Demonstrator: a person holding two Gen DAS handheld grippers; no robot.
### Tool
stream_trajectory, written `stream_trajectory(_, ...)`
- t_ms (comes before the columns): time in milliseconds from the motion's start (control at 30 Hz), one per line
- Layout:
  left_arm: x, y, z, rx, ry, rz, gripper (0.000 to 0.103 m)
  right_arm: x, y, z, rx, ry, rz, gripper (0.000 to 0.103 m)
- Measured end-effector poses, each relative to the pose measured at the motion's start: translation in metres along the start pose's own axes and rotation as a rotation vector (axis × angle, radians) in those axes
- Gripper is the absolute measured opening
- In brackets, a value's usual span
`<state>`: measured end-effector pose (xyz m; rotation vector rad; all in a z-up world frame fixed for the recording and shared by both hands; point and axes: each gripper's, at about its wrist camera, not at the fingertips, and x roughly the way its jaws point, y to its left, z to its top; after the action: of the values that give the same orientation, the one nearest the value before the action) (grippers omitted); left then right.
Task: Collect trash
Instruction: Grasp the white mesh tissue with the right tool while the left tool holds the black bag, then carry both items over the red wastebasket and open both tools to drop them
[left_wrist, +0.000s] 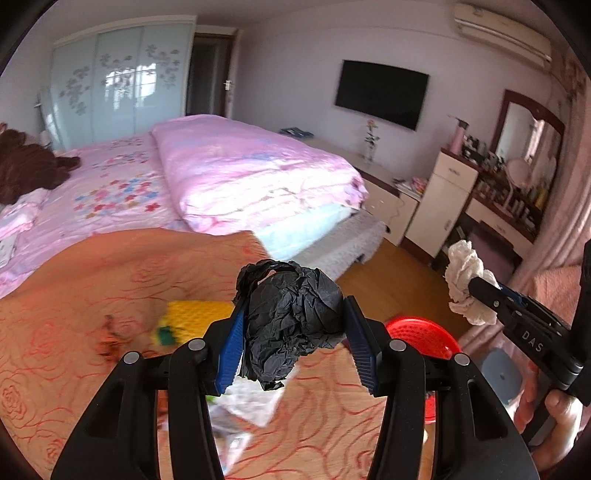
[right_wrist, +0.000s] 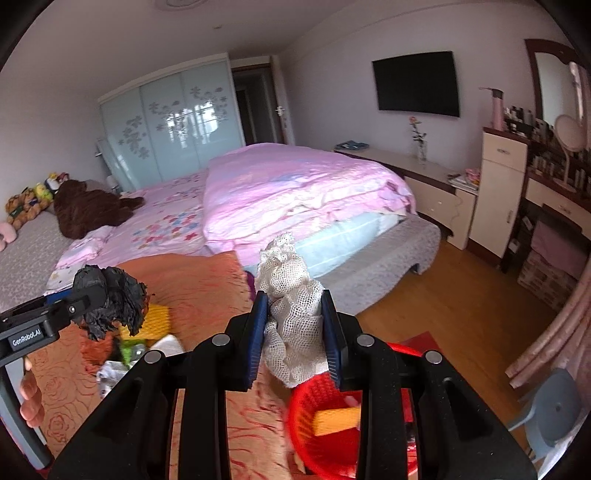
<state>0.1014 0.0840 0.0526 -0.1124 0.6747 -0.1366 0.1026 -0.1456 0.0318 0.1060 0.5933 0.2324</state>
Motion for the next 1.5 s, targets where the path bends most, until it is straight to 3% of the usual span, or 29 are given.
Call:
stream_trajectory(467, 0.061, -0.071, -0.015, 0.084, 0.12, -0.097, 0.049, 0.012, -0.069, -0.02, 0.089, 0.052, -0.099, 0.028)
stream_trajectory(833, 0.129, -0.127, -0.049, 0.163, 0.298, -0.174, 0.049, 0.059, -0.125, -0.061, 0.199, 0.2, -0.163, 0.029)
stream_trajectory(1033, 0.15, -0.14, -0.067, 0.19, 0.374, -0.202, 0.051, 0.082, -0.14, -0.075, 0.243, 0.275, -0.15, 0.03)
stream_trajectory(1133, 0.151, -0.143, -0.075, 0.212, 0.391, -0.221, 0.054, 0.085, -0.14, -0.079, 0.253, 0.289, -0.144, 0.03)
stream_trajectory(1333, 0.146, -0.145, -0.078, 0.223, 0.382, -0.224, 0.067, 0.083, -0.141, -0.076, 0.267, 0.28, -0.141, 0.041)
stream_trajectory(1500, 0.134, -0.141, -0.074, 0.218, 0.351, -0.21, 0.068, 0.076, -0.138, -0.073, 0.248, 0.262, -0.153, 0.043)
